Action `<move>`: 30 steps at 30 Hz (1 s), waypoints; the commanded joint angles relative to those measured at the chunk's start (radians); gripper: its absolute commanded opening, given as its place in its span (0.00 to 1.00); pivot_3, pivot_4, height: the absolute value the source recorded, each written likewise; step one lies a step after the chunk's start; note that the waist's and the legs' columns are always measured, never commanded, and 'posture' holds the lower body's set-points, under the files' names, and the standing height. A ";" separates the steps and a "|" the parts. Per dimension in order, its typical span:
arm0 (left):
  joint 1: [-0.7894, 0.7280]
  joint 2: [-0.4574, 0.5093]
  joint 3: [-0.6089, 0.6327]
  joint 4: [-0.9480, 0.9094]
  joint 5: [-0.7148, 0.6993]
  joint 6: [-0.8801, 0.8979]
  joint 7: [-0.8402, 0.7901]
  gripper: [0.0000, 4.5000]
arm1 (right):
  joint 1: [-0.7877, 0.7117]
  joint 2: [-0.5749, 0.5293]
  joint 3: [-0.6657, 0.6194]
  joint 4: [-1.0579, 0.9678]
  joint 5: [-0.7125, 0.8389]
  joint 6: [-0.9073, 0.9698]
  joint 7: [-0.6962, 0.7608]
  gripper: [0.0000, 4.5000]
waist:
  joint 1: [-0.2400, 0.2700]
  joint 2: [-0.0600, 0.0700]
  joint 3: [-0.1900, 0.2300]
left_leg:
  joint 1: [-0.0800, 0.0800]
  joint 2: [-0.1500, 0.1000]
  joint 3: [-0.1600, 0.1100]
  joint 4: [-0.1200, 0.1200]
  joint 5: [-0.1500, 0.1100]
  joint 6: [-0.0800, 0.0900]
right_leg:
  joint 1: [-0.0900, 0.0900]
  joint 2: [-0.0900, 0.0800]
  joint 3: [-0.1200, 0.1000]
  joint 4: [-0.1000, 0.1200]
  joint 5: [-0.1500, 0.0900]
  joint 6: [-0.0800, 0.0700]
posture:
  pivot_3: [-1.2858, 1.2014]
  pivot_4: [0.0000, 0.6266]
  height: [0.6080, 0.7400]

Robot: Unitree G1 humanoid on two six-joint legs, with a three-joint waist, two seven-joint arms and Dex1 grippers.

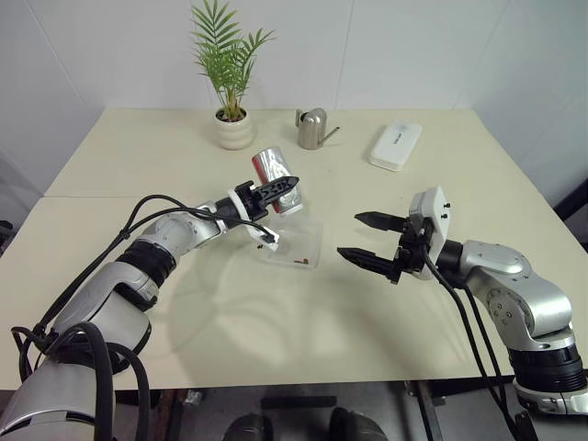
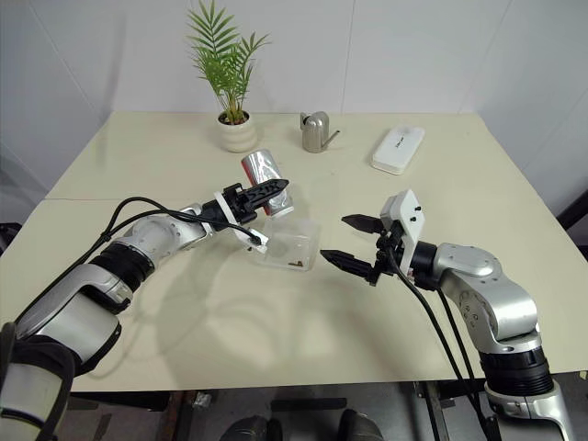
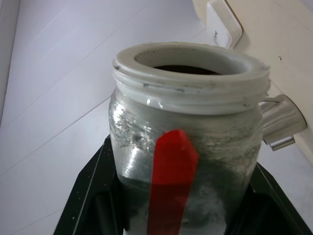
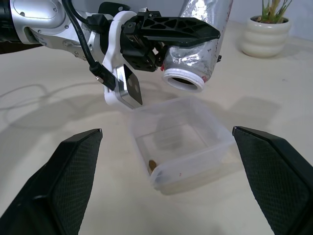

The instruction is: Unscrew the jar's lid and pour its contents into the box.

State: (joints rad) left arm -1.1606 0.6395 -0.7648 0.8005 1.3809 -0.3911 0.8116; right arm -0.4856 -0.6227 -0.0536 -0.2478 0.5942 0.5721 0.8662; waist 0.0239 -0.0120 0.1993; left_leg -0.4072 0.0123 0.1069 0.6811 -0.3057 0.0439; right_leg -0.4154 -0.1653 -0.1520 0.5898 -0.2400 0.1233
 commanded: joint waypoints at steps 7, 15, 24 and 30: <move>0.065 0.101 0.256 -0.040 -0.595 -0.336 -0.435 0.43 | 0.009 -0.008 -0.019 -0.017 0.016 -0.014 0.031 1.00 | -0.005 0.000 0.000 | 0.000 0.000 0.000 0.000 0.000 0.000 | 0.000 -0.001 0.000 0.000 0.000 0.000 | 0.52 0.24 1.00; 0.414 0.016 0.758 -0.374 -1.631 0.326 -1.194 0.43 | 0.008 0.001 -0.020 0.019 -0.015 -0.082 0.065 1.00 | -0.028 0.000 0.000 | 0.002 0.001 0.000 0.004 0.001 -0.001 | 0.002 -0.001 -0.001 0.003 0.000 0.000 | 0.52 0.24 1.00; 0.712 -0.043 1.047 -0.665 -1.795 0.671 -1.087 0.43 | 0.030 -0.003 -0.006 0.033 -0.051 -0.167 0.101 1.00 | -0.024 -0.001 -0.001 | 0.004 0.000 -0.001 0.004 0.001 -0.001 | 0.004 -0.001 0.000 0.003 0.000 0.000 | 0.52 0.24 1.00; 0.782 -0.086 1.100 -0.680 -1.762 0.617 -1.072 0.43 | 0.028 0.008 -0.006 0.049 -0.060 -0.191 0.094 1.00 | -0.022 -0.003 -0.002 | 0.004 0.000 -0.002 0.004 0.000 -0.001 | 0.004 -0.001 0.000 0.003 0.000 0.000 | 0.52 0.24 1.00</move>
State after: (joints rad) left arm -0.3814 0.5555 0.3040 0.1563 -0.3889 0.2640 -0.2691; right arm -0.4550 -0.6177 -0.0456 -0.1913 0.5354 0.4078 0.9596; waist 0.0020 -0.0148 0.1971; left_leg -0.4030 0.0123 0.1053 0.6846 -0.3054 0.0424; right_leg -0.4114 -0.1661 -0.1520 0.5926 -0.2397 0.1229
